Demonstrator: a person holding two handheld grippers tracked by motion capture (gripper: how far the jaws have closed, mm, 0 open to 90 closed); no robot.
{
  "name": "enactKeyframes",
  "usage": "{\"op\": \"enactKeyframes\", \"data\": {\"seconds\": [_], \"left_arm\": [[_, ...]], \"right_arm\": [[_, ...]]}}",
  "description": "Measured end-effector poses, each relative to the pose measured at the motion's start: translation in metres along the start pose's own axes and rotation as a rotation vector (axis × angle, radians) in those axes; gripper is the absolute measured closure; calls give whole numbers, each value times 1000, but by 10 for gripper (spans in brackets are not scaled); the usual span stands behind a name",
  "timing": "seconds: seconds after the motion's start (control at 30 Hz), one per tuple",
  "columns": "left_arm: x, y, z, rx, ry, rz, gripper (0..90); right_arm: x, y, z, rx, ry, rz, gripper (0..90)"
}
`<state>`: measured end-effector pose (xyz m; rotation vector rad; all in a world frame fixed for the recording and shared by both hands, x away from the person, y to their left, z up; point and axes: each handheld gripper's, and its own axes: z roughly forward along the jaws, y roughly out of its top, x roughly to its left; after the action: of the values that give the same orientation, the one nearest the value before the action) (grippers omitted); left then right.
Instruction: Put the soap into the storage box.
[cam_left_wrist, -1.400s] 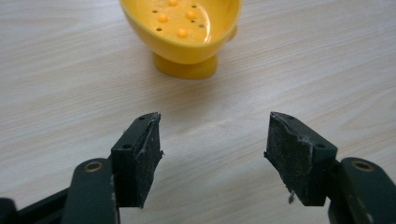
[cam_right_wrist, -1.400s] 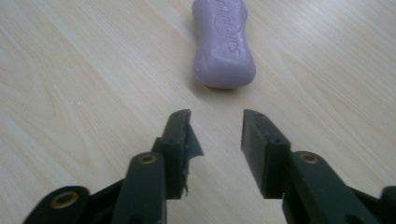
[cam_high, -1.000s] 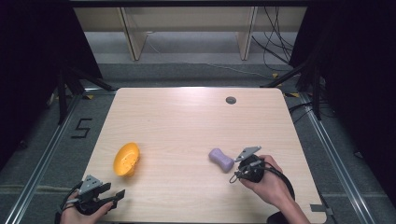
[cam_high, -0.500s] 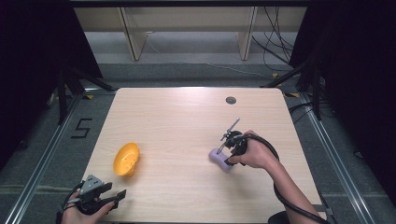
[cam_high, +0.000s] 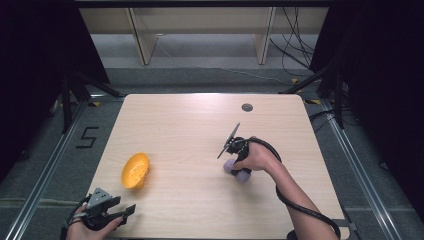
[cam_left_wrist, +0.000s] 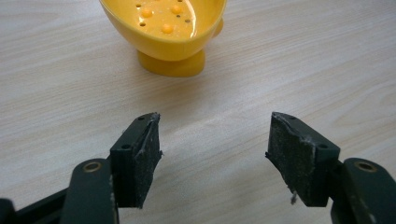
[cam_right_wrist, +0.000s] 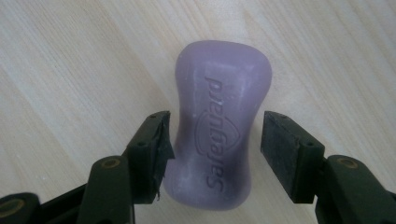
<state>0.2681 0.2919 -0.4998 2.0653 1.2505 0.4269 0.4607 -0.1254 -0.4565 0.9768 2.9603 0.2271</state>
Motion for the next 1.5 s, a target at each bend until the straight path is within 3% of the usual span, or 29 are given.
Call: {"op": "enactKeyframes", "data": {"seconds": [0.07,0.1,0.13,0.17,0.2,0.23,0.37,0.4,0.47,0.57,0.6,0.63,0.7,0.73,0.77,0.8,0.83,0.9,0.93,0.97,1.03,1.07,1.13,1.17,1.2,1.27,1.37,1.4,1.5], "left_arm": [[0,0,0,-1,1,-2,336],[-1,0,0,-2,8,-10,336],[1,1,1,-13,2,25,336],[1,1,1,-13,1,30,336],[-1,0,1,-5,4,9,335],[-5,-1,4,-49,5,-48,333],[-6,-1,5,-53,-4,-60,331],[-6,-1,5,-45,-8,-58,330],[-1,0,2,10,-7,14,330],[-1,0,2,12,-6,17,330],[-1,0,3,2,-8,35,330],[-3,-1,3,3,-6,8,330],[-2,0,3,9,-8,27,330],[-7,-1,5,-33,-7,-44,330],[-7,-2,5,-32,-6,-53,331],[-5,-1,4,-27,-3,-16,337],[-7,-1,5,-27,-4,-47,341],[-2,0,1,9,-16,49,344],[-7,-1,4,-37,-16,-17,345],[-5,0,4,-24,-7,11,345],[-10,-1,4,-34,-22,-35,349],[-9,-1,3,-22,-17,-7,351],[-12,-2,4,-29,-32,-27,353],[-11,-1,4,-19,-27,-14,357],[-14,-2,4,-23,-44,-46,359],[-15,-2,3,-20,-51,-36,364],[-17,-1,3,-32,-64,-33,375],[-16,-1,3,-28,-67,-24,376],[-17,3,-2,-69,-70,-42,395]], "right_arm": [[0,0,2,4,-10,6,430],[-2,1,3,10,-10,-21,429],[-1,1,5,3,-6,-15,429],[-1,1,6,4,-1,-15,429],[-1,2,7,9,-11,-24,430],[0,2,7,16,-11,-18,432],[1,2,11,25,-18,-20,441],[1,2,14,26,-17,-30,452],[2,3,15,27,-18,-23,460],[5,3,17,42,-38,-17,497],[5,3,17,42,-38,-17,497],[8,4,17,42,-40,-4,498],[8,4,17,42,-49,-49,500],[7,3,17,32,-47,-76,500],[9,4,17,38,-65,-82,500],[12,3,16,38,-76,-86,501],[12,2,17,29,-85,-119,501],[16,0,17,22,-92,-126,501],[16,0,17,6,-104,-167,502],[18,-3,16,-14,-119,-182,502],[22,-7,15,-36,-141,-172,502],[22,-11,14,-64,-168,-216,502],[26,-14,12,-73,-186,-186,502],[26,-17,12,-107,-191,-211,502],[29,-20,10,-128,-205,-212,502],[34,-25,6,-167,-235,-217,503],[40,-34,1,-219,-327,-271,503],[44,-38,-1,-233,-351,-258,502],[52,-46,-4,-277,-401,-281,503]]}}
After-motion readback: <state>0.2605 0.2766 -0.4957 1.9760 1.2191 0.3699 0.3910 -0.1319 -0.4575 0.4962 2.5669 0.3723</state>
